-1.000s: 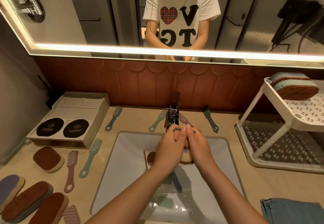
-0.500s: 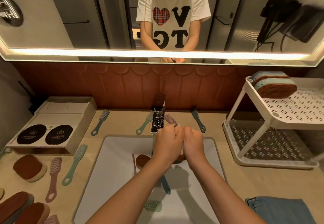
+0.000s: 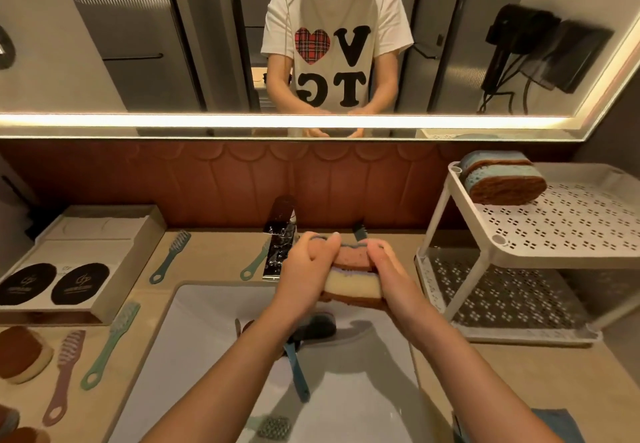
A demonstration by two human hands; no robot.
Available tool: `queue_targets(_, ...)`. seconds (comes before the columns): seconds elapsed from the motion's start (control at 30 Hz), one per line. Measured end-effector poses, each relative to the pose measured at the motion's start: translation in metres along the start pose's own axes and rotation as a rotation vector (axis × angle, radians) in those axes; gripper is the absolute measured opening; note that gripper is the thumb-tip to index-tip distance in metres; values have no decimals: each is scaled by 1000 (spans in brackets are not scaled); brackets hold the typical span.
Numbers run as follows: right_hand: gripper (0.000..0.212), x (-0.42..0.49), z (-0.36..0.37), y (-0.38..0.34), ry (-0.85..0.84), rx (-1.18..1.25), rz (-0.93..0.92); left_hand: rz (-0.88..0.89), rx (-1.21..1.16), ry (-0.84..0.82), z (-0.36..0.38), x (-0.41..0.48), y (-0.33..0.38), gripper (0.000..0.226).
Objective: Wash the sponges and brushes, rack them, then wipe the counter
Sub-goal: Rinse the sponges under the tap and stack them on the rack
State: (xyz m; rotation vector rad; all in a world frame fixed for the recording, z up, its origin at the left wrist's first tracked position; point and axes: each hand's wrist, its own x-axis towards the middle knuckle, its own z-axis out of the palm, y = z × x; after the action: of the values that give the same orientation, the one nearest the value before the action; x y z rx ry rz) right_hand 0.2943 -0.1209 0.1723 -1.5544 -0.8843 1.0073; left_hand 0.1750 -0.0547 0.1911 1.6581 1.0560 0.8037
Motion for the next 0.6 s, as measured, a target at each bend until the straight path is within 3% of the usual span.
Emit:
queue_targets(0.1,48,-9,-26,-14,-131,-81,-22,-85,-177,-95,3,0,14,20)
queue_targets(0.27,56,-20,-65,-33,-106,-179,-165,-156,-340,-325,8,-6,33,49)
queue_targets(0.37,53,-23,-86,-46,-48,-219,-255,-127,-375,-374,18,-8,52,54)
queue_targets(0.6,58,-18,-132,-67,21,-240,-333,60,-242,-398,55,4,93,39)
